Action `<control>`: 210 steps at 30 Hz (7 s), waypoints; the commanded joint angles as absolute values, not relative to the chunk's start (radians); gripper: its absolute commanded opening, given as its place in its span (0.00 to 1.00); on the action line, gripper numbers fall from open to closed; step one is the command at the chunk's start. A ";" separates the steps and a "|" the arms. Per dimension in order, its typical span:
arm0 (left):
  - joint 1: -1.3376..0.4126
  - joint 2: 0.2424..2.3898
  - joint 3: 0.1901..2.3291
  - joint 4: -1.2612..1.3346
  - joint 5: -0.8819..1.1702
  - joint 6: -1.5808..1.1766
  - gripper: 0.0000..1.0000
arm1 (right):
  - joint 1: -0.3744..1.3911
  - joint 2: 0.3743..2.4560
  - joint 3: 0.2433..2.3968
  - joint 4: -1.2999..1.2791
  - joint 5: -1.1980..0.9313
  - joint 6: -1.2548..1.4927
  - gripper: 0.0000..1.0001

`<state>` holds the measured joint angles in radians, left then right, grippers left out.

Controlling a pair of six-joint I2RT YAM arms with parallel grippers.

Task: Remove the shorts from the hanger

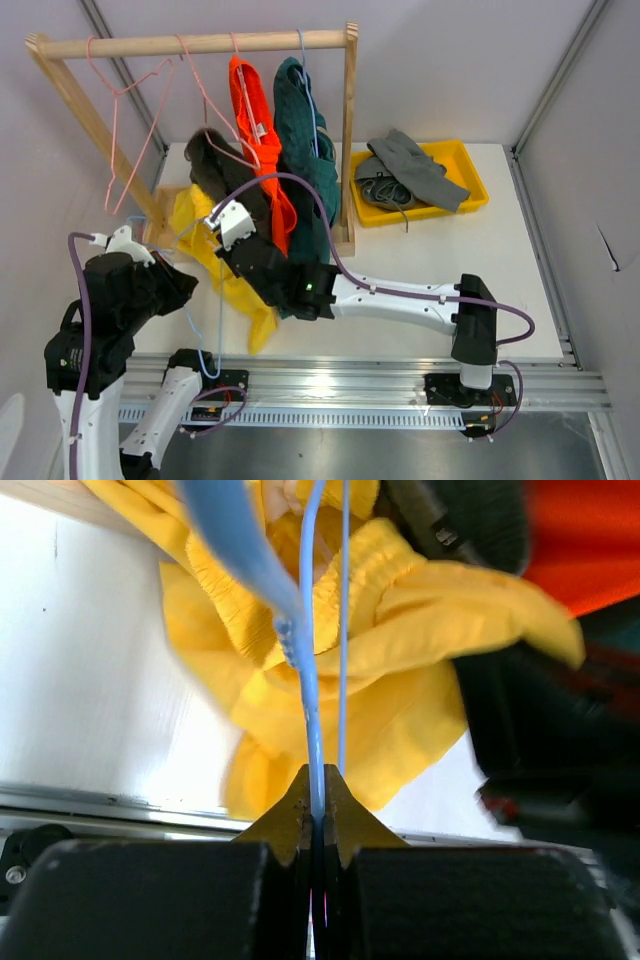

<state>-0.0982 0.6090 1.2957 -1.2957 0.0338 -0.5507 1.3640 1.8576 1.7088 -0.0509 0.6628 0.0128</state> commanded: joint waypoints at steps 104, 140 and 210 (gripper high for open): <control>-0.003 1.697 2.272 -0.894 -0.061 -0.239 0.00 | 0.161 1.332 0.856 0.279 -0.111 0.439 0.99; 0.034 1.182 1.887 -0.861 0.103 -0.282 0.99 | 1.181 1.168 1.445 -0.192 0.225 0.066 0.99; 0.032 0.548 1.296 -0.833 -0.046 -0.310 0.99 | 1.426 1.990 1.760 -0.115 0.518 0.152 0.00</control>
<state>0.0345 0.5514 1.2964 -0.8486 -0.0216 -0.3210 1.3483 2.1635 1.7927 -0.1810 0.4290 0.2024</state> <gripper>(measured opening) 0.994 0.025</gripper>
